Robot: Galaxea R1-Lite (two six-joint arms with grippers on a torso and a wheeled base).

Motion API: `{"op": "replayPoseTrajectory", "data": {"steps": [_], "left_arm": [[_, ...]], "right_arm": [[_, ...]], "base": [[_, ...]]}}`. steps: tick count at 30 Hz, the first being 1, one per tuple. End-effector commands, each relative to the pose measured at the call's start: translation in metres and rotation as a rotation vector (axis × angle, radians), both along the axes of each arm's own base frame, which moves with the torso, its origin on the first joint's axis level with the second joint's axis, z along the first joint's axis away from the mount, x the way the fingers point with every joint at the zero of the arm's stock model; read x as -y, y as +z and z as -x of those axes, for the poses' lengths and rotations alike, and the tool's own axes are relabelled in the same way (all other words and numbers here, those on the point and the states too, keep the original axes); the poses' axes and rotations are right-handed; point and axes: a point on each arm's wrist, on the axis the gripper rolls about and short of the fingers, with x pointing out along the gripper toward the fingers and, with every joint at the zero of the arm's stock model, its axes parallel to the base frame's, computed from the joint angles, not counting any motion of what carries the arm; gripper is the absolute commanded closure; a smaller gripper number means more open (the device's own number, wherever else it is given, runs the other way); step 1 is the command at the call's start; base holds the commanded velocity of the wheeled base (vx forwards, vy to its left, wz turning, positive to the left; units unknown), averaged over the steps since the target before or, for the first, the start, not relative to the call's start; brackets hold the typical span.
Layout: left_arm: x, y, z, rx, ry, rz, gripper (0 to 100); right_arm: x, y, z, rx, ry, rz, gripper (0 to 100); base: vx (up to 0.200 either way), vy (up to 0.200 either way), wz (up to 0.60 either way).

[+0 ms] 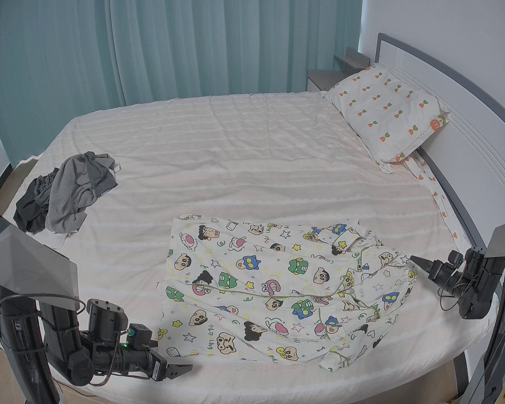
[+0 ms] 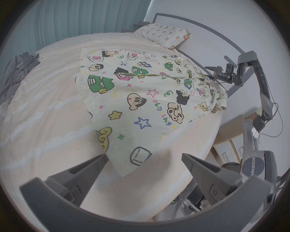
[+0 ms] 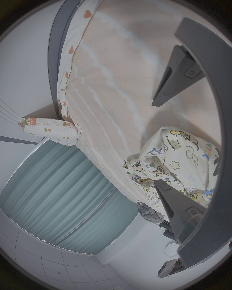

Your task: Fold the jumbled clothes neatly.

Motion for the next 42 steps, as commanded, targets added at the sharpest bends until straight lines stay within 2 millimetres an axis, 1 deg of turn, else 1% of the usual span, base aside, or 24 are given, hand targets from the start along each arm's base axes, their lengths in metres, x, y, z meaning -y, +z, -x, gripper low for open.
{"op": "replayPoseTrajectory", "data": {"steps": [1, 9, 10, 19, 22, 25, 27, 30, 32, 34, 35, 38, 42], "left_arm": [[0.005, -0.006, 0.002, -0.027, -0.018, -0.004, 0], [0.006, -0.008, 0.002, -0.033, -0.01, -0.021, 0], [0.006, -0.008, 0.002, -0.029, -0.004, -0.027, 100], [-0.002, -0.005, 0.012, -0.051, 0.032, -0.056, 100], [-0.006, -0.001, 0.011, -0.033, 0.053, -0.045, 100], [-0.007, 0.011, 0.011, -0.008, 0.065, 0.012, 100], [-0.007, 0.017, 0.014, -0.034, 0.047, 0.062, 100], [-0.01, 0.018, 0.024, -0.103, 0.026, 0.036, 100], [-0.014, 0.016, 0.03, -0.149, 0.011, -0.004, 100], [-0.02, 0.014, 0.031, -0.168, 0.024, -0.035, 100], [-0.022, 0.013, 0.032, -0.17, 0.028, -0.041, 100], [-0.035, 0.012, 0.029, -0.166, 0.076, -0.073, 100], [-0.042, 0.012, 0.027, -0.148, 0.091, -0.087, 100]], "right_arm": [[0.0, 0.0, 0.0, 0.001, 0.0, 0.0, 0], [0.0, 0.0, 0.0, 0.0, 0.0, 0.0, 0], [0.0, 0.0, 0.0, 0.0, 0.0, 0.0, 0], [0.0, 0.0, 0.0, 0.0, 0.002, -0.001, 0], [0.0, 0.0, 0.0, 0.0, 0.003, -0.001, 0], [0.0, 0.0, 0.0, 0.001, 0.002, 0.0, 0], [0.0, 0.0, 0.0, 0.0, 0.002, -0.001, 0], [0.0, 0.0, 0.0, 0.0, 0.002, -0.001, 0], [0.0, 0.0, 0.0, 0.001, 0.002, 0.0, 0], [0.0, 0.0, 0.0, 0.001, 0.002, 0.0, 0], [0.0, 0.0, 0.0, 0.001, 0.002, 0.0, 0], [0.0, 0.0, 0.0, 0.0, 0.002, -0.001, 0], [0.0, 0.0, 0.0, 0.0, 0.002, -0.001, 0]], "base": [[0.0, 0.0, 0.0], [0.0, 0.0, 0.0], [0.0, 0.0, 0.0], [0.0, 0.0, 0.0], [0.0, 0.0, 0.0], [0.0, 0.0, 0.0], [0.0, 0.0, 0.0], [0.0, 0.0, 0.0], [0.0, 0.0, 0.0], [0.0, 0.0, 0.0], [0.0, 0.0, 0.0], [0.0, 0.0, 0.0], [0.0, 0.0, 0.0]]}}
